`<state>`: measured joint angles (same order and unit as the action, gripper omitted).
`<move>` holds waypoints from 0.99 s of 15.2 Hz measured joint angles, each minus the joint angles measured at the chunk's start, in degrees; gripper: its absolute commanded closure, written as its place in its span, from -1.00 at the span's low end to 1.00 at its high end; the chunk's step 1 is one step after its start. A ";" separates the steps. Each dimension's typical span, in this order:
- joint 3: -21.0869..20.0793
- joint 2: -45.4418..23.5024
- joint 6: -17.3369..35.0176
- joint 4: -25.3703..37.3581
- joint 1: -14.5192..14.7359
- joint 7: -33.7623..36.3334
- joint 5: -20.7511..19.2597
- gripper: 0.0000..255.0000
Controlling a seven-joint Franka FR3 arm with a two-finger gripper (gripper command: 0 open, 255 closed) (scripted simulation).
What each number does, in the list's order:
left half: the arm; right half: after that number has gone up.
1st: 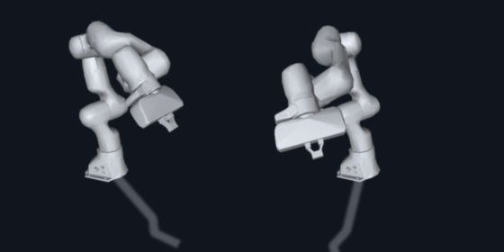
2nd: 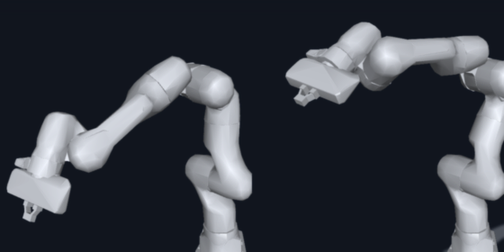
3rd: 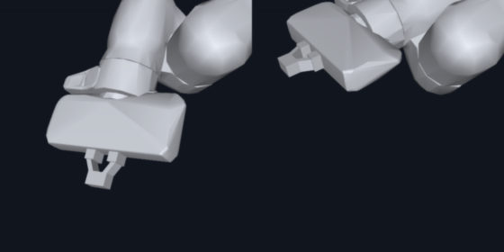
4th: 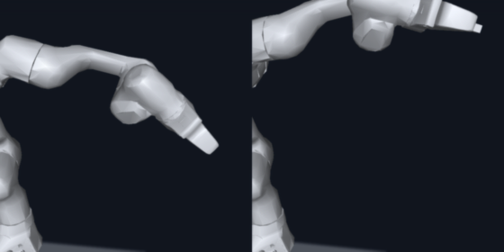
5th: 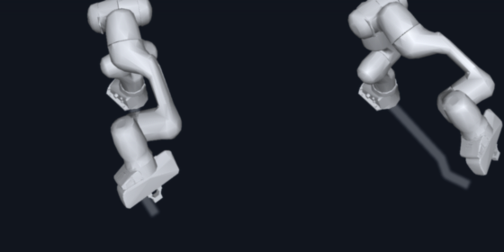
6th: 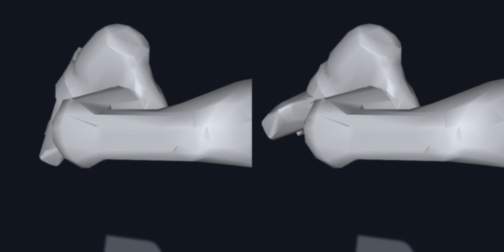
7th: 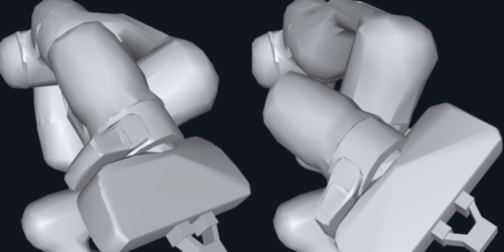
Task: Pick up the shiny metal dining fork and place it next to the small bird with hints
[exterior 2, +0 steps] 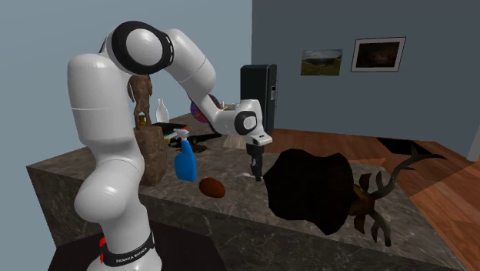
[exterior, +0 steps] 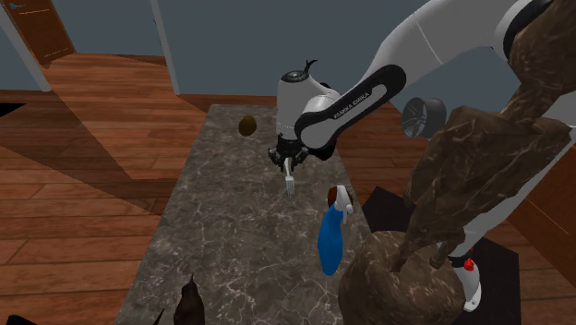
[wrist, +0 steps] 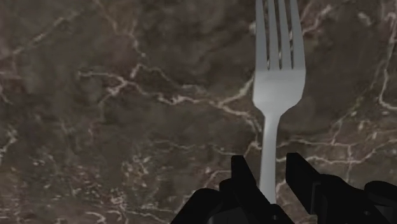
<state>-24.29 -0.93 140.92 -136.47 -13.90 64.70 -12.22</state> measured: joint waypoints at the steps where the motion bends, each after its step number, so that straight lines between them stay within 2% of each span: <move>1: -0.03 0.46 -0.68 0.31 0.01 -0.39 0.46 1.00; 15: 0.32 7.92 -11.09 4.34 0.45 -5.59 6.40 1.00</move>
<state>-23.97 6.99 129.82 -132.13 -13.45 59.10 -5.83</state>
